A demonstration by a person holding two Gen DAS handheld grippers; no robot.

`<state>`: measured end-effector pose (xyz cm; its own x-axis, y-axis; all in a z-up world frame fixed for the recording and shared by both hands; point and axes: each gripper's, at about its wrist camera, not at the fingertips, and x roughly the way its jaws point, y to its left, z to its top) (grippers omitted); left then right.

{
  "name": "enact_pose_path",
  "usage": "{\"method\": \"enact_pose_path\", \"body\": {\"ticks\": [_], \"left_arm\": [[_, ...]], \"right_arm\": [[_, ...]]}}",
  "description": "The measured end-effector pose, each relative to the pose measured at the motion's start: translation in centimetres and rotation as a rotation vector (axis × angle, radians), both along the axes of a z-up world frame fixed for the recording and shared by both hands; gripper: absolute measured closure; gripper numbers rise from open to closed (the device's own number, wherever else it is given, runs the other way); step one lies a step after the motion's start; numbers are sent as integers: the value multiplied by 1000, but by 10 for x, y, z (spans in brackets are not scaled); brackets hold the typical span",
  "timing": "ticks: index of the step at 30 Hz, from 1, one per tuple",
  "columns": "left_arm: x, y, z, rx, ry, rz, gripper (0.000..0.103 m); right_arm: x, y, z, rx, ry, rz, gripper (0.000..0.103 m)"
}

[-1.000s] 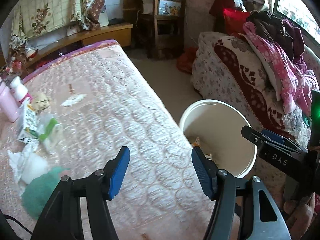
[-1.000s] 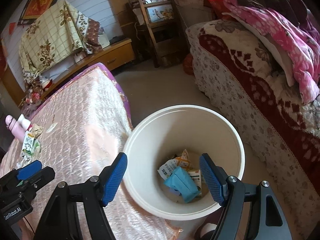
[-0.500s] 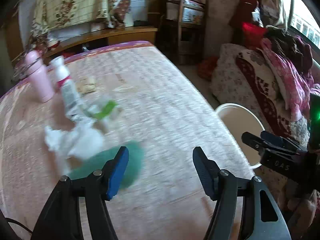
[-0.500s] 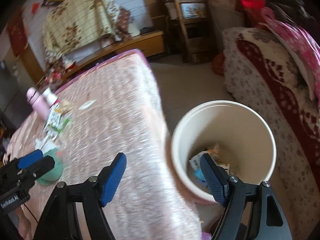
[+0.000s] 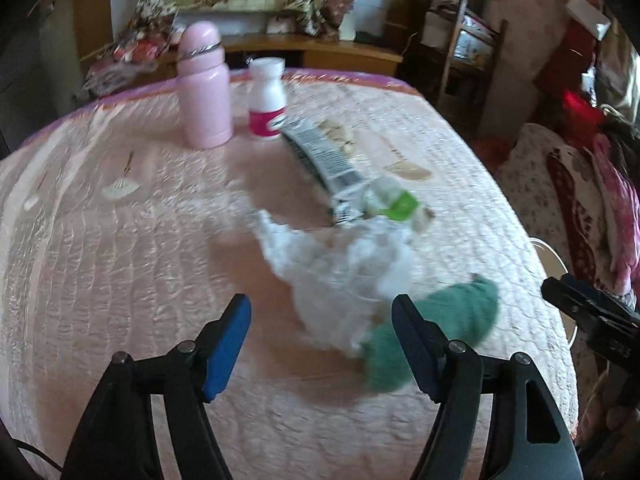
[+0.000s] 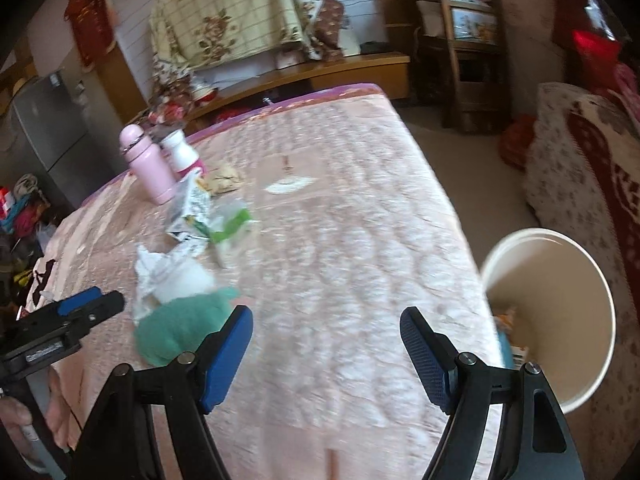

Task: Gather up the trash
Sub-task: 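Move both open tools back to the trash on the bed, then grasp the white tissue with the left tool while the right tool grasps the green-white packet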

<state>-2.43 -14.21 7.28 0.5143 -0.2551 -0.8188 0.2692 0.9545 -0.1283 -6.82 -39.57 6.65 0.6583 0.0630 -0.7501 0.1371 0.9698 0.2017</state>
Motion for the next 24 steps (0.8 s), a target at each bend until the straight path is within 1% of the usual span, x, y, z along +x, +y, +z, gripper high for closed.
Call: {"method": "enact_pose_path", "body": {"ticks": [3,8,12,14,15,16,18,19,21,24], "left_arm": [[15,8,-10,-8,24,4,29],[41,7,-31,-48,99,0,29],[55,2,-47,-74,153,-20,29],[57,0,-52,-86,160,-34,29],[57,0,-53,-87,151,-36,33],[57,0,-52,-87,143,-46,40],[58,1,-52,-82,146,-66,74],[58,3,-53,-91,159,-77,79],[58,8,-52,-91,164,-86,85],[58,19,-52,-69,149,-76,88]], "right_arm": [[11,16,3,-7,-3,22,24],[32,35,6,-16,-1,54,24],[56,47,4,-37,8,78,24],[73,52,-1,-46,24,95,24],[84,55,-6,-52,40,102,24],[93,57,-10,-55,53,108,24],[109,61,-19,-53,79,126,24],[118,64,-24,-57,96,140,24],[135,71,-34,-78,127,178,24],[154,81,-45,-131,154,207,24]]}}
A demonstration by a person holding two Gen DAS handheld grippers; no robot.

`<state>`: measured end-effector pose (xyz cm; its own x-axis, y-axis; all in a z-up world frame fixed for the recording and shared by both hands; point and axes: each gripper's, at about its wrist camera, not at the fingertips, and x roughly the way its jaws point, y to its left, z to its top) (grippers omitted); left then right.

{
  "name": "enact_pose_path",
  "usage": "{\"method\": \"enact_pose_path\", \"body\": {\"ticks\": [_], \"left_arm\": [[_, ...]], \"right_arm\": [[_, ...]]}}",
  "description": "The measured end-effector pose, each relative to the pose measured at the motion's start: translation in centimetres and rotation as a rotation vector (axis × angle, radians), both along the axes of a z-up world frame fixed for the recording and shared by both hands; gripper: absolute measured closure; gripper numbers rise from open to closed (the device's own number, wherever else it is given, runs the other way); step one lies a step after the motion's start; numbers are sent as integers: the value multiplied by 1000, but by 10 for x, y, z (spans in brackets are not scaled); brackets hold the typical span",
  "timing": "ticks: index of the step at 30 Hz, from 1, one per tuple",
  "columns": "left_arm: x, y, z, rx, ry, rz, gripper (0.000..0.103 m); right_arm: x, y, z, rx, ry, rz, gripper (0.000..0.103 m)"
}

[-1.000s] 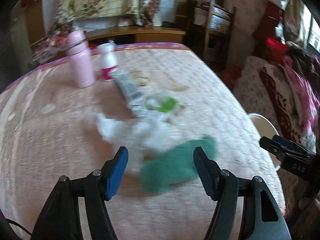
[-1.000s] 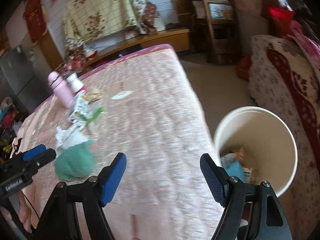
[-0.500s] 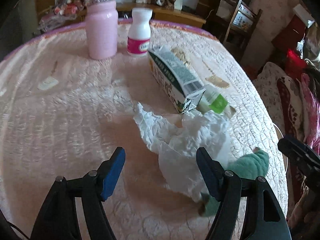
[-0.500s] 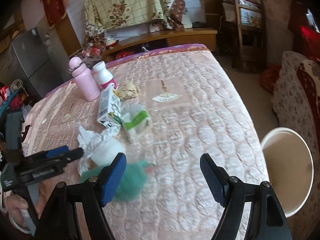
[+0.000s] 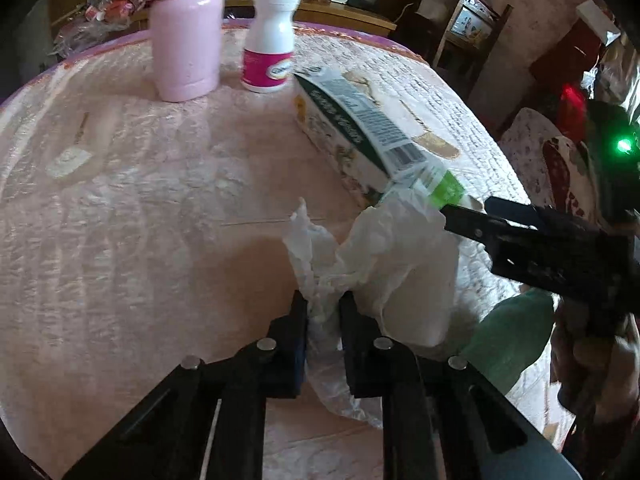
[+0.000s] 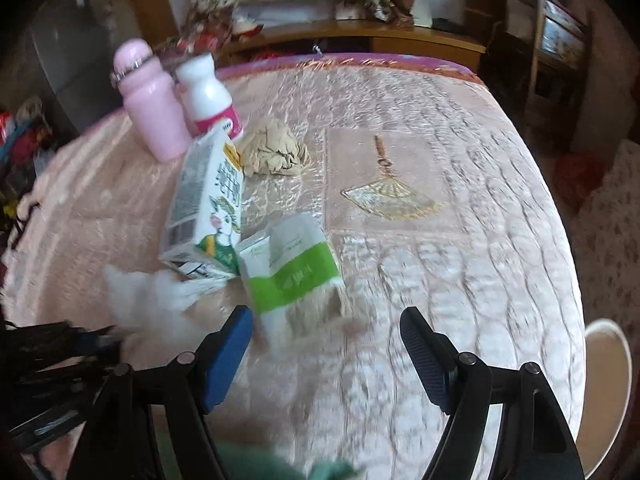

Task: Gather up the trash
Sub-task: 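Grasp the white tissue with the left tool while the right tool grasps the green-white packet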

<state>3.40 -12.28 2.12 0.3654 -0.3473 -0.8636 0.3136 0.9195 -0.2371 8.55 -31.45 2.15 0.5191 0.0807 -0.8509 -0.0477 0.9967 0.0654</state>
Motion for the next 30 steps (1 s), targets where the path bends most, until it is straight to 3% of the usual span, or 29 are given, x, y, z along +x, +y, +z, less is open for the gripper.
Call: {"method": "enact_pose_path", "body": {"ticks": [5,6,7,10,18,30], "left_arm": [[-7,21,11,-6,-15,22,88],[-8,25,14,-21,-16,24,88],[-11,29,19,-33,-27,31,88],[-18,35,31,-53,-49,37,88],[-37,21,52,-95,-79,22,88],[-72,-47,69,-101,-123,-79,88]], "right_arm": [[18,8,-10,-26,7,41,24],[19,10,-11,-34,-3,38,29],[18,9,-10,-37,-15,35,52],[9,2,-5,-3,-35,25,65],[-41,-21,24,60,-104,-7,70],[-121,-62,59,93,-186,-80,70]]}}
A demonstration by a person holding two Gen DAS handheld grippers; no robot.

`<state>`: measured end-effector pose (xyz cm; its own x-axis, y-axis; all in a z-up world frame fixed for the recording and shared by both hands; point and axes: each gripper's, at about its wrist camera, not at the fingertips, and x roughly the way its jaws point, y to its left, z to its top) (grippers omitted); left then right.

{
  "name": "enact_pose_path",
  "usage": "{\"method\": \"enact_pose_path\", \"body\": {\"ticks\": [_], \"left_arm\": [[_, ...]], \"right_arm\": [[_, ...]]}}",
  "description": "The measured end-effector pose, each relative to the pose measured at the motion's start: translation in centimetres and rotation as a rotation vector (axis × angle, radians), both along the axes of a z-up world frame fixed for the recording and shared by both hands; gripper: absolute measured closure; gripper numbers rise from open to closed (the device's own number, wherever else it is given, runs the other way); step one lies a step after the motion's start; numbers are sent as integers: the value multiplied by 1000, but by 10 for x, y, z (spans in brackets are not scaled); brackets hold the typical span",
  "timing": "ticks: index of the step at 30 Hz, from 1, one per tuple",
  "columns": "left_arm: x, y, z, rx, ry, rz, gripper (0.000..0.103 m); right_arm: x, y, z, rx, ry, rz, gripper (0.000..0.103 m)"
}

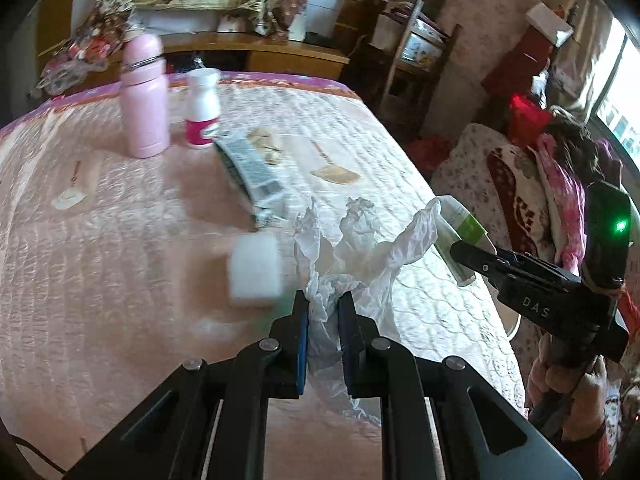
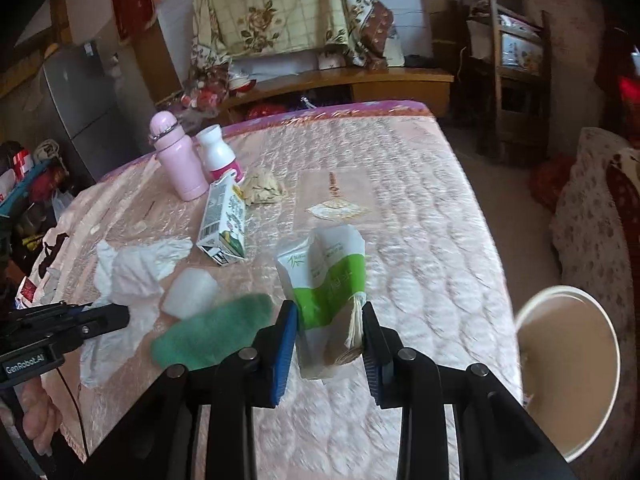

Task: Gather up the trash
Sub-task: 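Carry tissue and packet over the white bucket and open both tools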

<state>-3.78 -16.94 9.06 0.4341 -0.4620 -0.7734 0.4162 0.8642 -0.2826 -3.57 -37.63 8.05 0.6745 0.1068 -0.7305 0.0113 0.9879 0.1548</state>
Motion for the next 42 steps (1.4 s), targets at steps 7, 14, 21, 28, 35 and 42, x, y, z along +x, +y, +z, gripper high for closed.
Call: {"method": "enact_pose_path", "body": {"ticks": [7,14,21,28,35,42], "left_arm": [[-20,-51,0,18,-12,-79,88],[-34,-104,1,35,-31,-144,88],[-44,-151,-2,67,-47,-198,88],[-50,-198,-6,81,-52,-252,88],[-51,-243,-20,104,-45,-290,88],[-47,-276,-36,113,-33,-301,88]], "right_arm": [[-36,-31,8,-13,-26,-49,70],[-67,-79,10,-8,-35,-133,70],[-93,-130,4,4,-26,-222,70],[-111,-177,-8,24,-11,-320,70],[-121,-215,-27,42,20,-402,70],[-127,-248,-46,90,42,-493,70]]}}
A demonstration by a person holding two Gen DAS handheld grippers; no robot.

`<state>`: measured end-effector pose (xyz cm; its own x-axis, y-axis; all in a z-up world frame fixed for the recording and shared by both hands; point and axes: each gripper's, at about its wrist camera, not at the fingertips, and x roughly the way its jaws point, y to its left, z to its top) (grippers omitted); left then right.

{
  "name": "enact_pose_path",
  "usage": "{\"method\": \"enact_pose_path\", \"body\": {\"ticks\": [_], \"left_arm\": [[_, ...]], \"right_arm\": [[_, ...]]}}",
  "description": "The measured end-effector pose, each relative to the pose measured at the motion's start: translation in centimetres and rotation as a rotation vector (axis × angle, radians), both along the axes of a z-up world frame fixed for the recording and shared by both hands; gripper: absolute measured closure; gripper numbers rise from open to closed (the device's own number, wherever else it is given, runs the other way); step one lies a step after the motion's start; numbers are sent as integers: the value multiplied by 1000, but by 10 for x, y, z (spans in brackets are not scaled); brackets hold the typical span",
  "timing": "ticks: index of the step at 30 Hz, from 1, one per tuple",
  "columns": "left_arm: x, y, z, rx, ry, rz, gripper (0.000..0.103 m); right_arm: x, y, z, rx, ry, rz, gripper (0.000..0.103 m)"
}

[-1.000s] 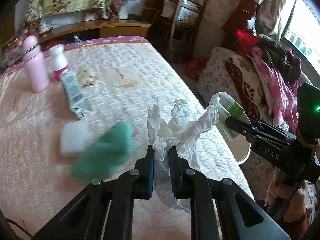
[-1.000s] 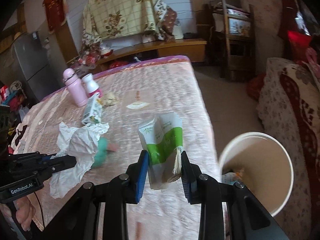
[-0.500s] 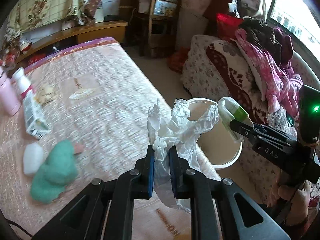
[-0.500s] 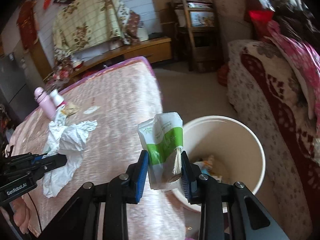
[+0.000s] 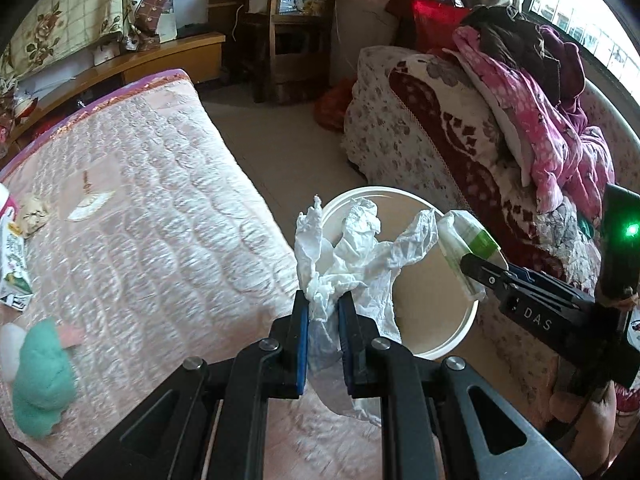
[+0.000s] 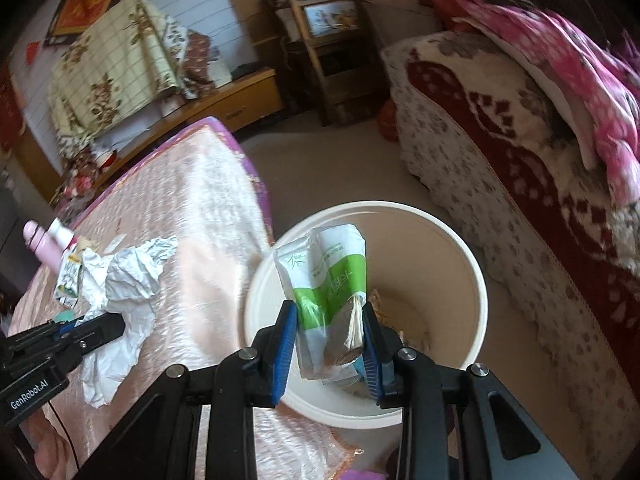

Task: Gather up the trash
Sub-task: 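Carry tissue and packet over the white bucket and open both tools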

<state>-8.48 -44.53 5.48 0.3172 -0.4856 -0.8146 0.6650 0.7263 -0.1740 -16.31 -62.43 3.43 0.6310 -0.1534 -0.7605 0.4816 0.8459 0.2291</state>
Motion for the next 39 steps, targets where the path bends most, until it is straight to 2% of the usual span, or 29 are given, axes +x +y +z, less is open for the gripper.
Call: {"method": "enact_pose_path", "body": {"ticks": [7,24,39], "left_arm": [[5,-18,-6,-2,10,-1,88],[13,-32,-18,-8,41,5,88],[14,-40,-25,0,50,3,88]], "right_arm": [[1,-10,-3,-12,-1,-25,70],[3,-8,-1,-44,-17,-33,70],[1,-15,-4,-30,-21,-57,70]]}}
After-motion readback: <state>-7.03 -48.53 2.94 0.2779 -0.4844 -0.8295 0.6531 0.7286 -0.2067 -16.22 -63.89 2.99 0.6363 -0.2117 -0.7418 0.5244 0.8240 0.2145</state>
